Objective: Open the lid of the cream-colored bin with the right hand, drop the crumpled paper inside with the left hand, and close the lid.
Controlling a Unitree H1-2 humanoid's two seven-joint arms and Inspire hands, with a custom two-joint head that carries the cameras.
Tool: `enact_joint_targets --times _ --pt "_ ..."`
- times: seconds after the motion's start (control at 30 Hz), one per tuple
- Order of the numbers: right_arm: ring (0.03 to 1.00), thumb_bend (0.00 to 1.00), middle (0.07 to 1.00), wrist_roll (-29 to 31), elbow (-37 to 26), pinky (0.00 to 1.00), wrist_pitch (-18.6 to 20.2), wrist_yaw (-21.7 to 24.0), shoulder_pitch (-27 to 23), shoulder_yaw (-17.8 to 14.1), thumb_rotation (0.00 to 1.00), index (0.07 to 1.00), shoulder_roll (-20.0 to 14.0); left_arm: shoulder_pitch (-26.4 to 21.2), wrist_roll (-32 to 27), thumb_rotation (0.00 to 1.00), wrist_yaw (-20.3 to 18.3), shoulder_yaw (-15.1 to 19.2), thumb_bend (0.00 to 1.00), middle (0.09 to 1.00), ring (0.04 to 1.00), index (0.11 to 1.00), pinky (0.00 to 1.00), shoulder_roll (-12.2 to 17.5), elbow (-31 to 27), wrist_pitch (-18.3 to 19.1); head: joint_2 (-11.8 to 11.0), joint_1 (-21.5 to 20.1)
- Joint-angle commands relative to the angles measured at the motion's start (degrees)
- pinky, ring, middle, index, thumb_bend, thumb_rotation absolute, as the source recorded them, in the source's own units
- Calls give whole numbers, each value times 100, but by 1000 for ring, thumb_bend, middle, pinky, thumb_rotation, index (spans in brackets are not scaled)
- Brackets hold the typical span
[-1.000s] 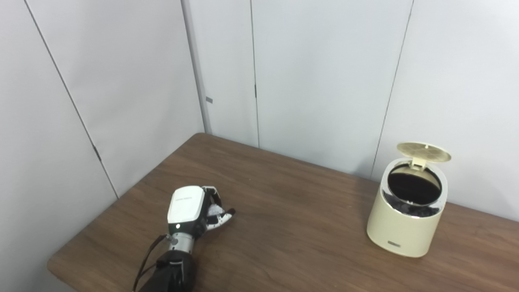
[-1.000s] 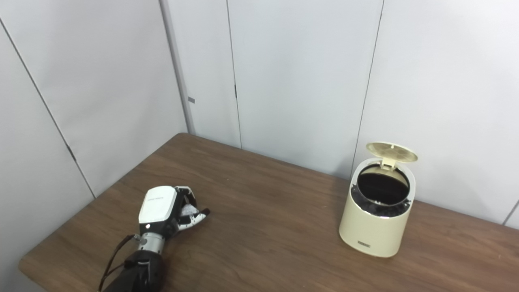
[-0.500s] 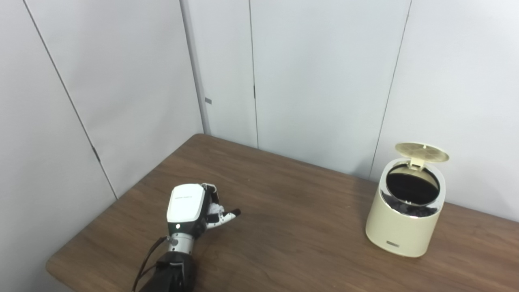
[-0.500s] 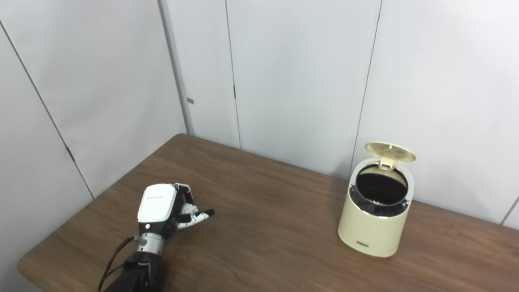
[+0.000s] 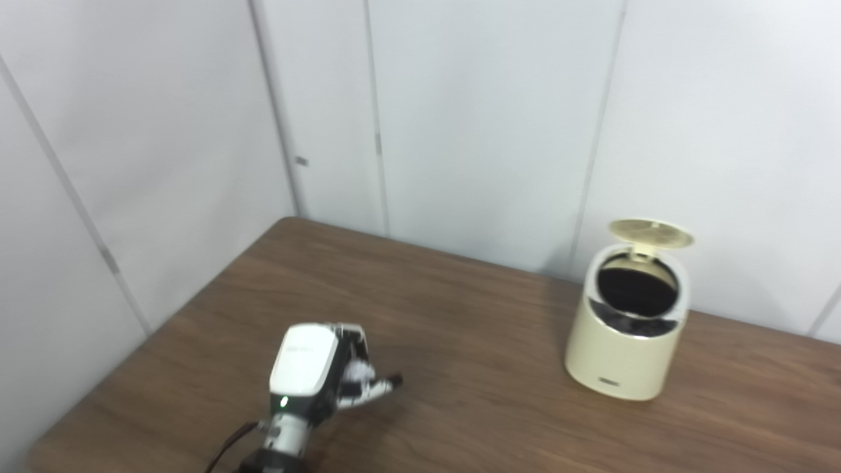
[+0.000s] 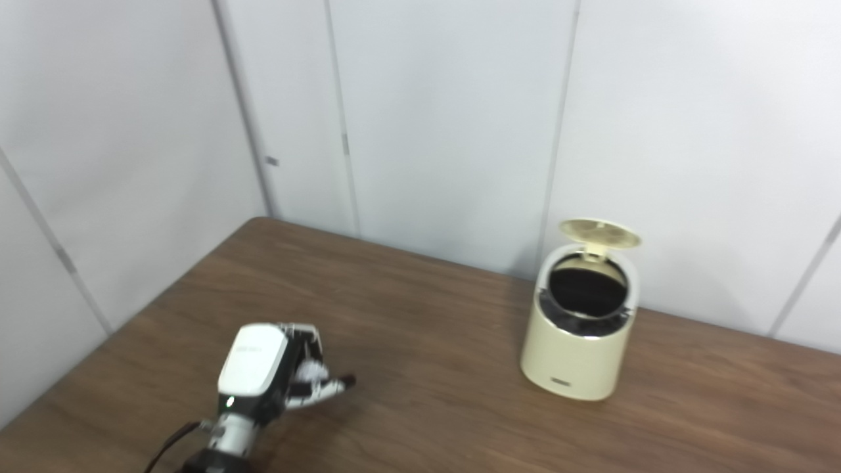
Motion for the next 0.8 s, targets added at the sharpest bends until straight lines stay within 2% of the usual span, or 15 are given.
enact_joint_targets --times 0.0,0.17,0.27,0.37,0.47,0.63,0.7,0.77 --pt "691 298 698 -82 -70 592 -278 -46 -158 7 462 650 78 -230 157 265 55 100 601 194 134 255 94 186 -376 -156 -42 -162" --pt "721 271 720 -257 -64 633 -456 -88 -113 157 465 656 316 -548 207 316 -63 168 574 182 124 234 86 345 -504 -453 -132 -645" --pt "719 260 717 -249 -102 633 -499 -101 -112 203 435 653 435 -785 80 394 -44 207 563 177 122 226 85 400 -439 -760 -166 -809" --pt "720 275 717 -349 -107 633 -575 -134 -125 244 450 653 546 -985 -149 435 -170 252 565 184 129 231 92 385 -451 -1004 -189 -962" --pt "728 291 725 -447 -94 640 -614 -190 -131 278 460 669 621 -1171 -157 480 -424 228 569 167 111 219 72 244 -692 -958 -209 -1046" --pt "748 330 739 -458 -128 673 -599 -231 -109 348 486 681 735 -1469 -141 431 -888 118 543 154 97 205 58 -90 -1048 -855 -304 -1197" --pt "762 331 748 -473 -162 704 -534 -280 -95 375 492 686 779 -1597 -121 317 -1110 -7 502 154 95 200 55 -294 -1227 -830 -320 -1247" --pt "776 355 758 -597 -87 727 -652 -312 -122 411 546 697 829 -1706 -81 238 -1266 -97 502 157 96 202 54 -438 -1311 -837 -335 -1294"
